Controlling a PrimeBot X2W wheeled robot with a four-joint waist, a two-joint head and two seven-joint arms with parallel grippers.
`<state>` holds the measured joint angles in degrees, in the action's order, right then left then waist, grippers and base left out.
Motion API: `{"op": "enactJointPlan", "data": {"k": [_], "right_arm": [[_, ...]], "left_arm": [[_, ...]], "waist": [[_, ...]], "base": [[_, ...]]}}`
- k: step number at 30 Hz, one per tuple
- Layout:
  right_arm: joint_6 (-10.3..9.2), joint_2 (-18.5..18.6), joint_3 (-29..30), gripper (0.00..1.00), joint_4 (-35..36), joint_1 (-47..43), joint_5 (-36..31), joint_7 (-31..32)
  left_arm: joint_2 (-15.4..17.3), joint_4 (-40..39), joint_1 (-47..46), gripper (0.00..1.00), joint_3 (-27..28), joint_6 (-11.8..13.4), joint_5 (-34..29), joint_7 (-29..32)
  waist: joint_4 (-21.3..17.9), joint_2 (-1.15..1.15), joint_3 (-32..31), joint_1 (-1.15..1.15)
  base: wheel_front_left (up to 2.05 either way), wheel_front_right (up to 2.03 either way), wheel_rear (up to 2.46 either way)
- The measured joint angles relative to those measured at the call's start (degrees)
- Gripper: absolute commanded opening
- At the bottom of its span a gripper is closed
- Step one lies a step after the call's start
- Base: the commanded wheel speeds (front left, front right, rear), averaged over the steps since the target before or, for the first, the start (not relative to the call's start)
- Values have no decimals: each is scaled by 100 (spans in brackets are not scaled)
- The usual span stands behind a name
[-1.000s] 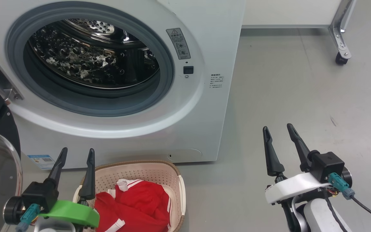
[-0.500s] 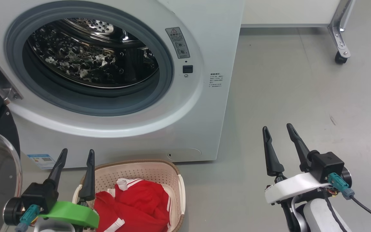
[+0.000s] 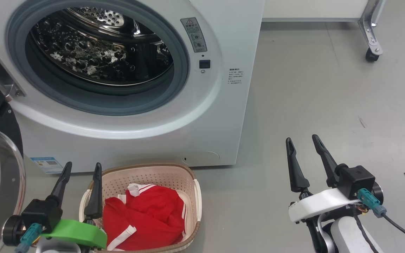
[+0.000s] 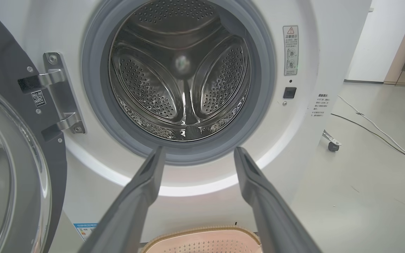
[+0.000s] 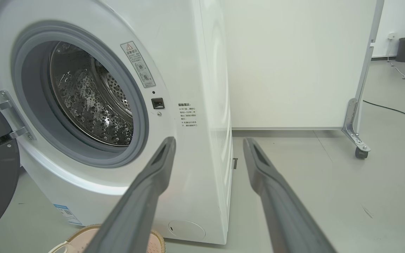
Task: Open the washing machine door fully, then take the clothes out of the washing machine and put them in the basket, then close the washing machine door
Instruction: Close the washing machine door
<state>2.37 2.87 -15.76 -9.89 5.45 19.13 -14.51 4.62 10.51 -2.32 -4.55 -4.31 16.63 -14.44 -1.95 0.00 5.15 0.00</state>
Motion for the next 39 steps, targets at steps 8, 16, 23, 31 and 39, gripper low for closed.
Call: {"op": "enactJointPlan", "data": {"k": [8,16,23,31,39], "right_arm": [[-5,-1,-7,100,11,1,1,0],[-5,-2,-20,100,11,8,1,0],[-5,-1,-46,100,10,20,0,0],[-5,-2,-80,100,8,25,1,0],[-5,-1,-92,100,7,26,2,0]], "left_arm": [[0,-3,-1,100,-1,-1,-1,0],[0,-36,-2,100,3,-4,-33,0],[1,-34,-2,100,2,-11,-34,0],[1,-23,-2,100,16,-54,-34,0],[1,-41,-4,100,46,-54,-58,0]], "waist": [[12,0,50,0],[39,0,83,0],[61,0,93,0],[74,0,86,0],[80,0,96,0]], "base": [[-105,105,0],[-106,106,0],[-81,81,0],[-62,68,-6],[-63,77,-13]]}}
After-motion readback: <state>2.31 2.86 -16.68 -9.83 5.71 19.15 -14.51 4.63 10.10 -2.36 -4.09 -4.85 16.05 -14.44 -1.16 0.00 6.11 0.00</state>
